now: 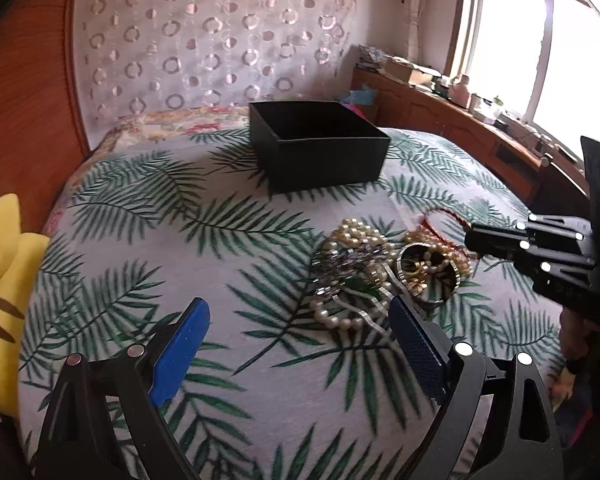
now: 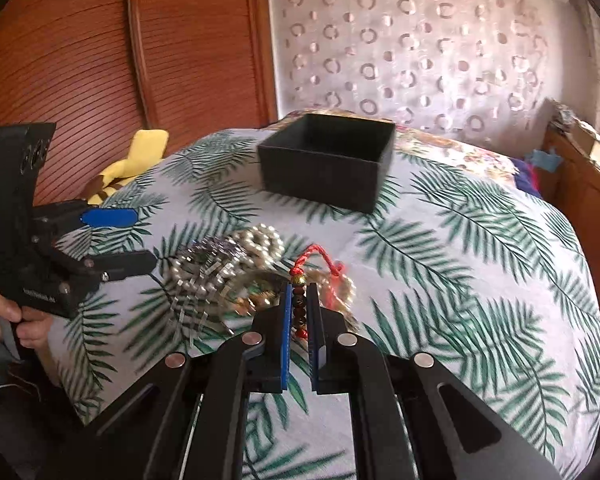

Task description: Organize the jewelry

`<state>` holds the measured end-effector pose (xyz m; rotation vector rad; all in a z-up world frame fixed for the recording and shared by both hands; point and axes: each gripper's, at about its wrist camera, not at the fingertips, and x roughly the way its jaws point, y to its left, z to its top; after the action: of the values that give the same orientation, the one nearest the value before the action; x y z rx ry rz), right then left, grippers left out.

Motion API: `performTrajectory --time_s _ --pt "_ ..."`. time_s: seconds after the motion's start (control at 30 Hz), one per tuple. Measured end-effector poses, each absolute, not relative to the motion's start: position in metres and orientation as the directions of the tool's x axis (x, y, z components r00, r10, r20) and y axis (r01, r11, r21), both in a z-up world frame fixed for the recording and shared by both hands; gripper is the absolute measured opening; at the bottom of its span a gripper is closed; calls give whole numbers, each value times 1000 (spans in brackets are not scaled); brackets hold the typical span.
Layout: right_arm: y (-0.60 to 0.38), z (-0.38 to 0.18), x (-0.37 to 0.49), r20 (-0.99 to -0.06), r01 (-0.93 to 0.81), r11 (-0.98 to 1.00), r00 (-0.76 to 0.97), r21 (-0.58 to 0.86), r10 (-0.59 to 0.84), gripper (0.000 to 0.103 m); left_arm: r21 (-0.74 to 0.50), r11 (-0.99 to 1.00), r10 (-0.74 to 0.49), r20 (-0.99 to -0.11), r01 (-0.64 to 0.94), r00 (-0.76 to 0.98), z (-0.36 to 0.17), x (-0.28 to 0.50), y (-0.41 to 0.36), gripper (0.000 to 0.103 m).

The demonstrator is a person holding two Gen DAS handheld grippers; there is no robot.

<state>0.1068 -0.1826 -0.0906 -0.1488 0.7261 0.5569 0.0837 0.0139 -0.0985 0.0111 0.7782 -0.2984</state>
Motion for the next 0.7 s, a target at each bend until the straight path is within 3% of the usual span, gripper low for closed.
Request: performTrajectory --time_s 0.4,0.53,0.7 --pt "-200 -104 104 -663 -491 863 609 116 435 8 -116 943 -292 -739 312 607 -109 115 -19 85" --pt "-203 -104 104 -656 -489 861 607 137 449 8 -135 942 -298 -757 306 582 -113 125 -23 73" --pt "-204 -104 104 -652 -489 859 602 154 460 8 -131 946 -286 -765 296 577 -115 131 -26 72"
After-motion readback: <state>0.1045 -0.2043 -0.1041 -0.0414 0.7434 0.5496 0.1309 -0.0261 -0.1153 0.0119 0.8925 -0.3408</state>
